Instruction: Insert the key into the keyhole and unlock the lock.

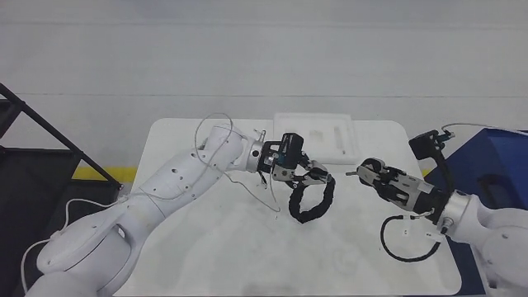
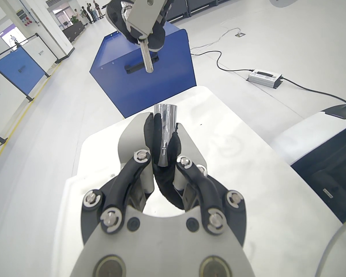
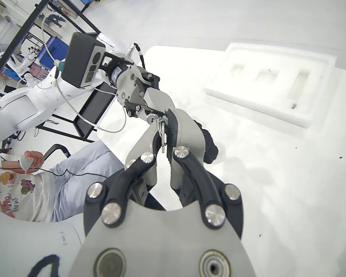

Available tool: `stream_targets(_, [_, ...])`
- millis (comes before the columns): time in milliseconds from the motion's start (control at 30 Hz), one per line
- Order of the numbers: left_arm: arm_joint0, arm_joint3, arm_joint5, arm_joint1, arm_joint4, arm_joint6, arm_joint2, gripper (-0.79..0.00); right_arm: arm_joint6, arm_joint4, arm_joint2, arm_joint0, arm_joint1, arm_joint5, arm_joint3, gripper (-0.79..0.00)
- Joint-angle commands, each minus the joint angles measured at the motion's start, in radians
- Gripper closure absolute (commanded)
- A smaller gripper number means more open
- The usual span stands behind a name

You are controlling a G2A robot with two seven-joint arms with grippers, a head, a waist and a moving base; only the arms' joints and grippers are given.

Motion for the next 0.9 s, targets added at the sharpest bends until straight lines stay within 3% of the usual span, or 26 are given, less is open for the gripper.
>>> stream_targets(0, [-0.005,0.046,0.023,-0.022,0.018,0.07,0.023,0.0,-0.006,-0.019,-0.001,-0.017,0.0,0.011,-0.02,0.0])
stream_targets(300, [0.0,0.15,0.099,-0.091,-0.049,0.154,0.092,0.0,-0.036,-0.082,-0.031,-0.051,0.001,0.065,-0.054,0.0])
stream_targets(867, [0.006,0.223,0.07,-0.132,-0.173,0.124,0.145,0.0,-0.081,-0.162,-0.097,-0.034,-0.001,0.175,-0.054,0.0])
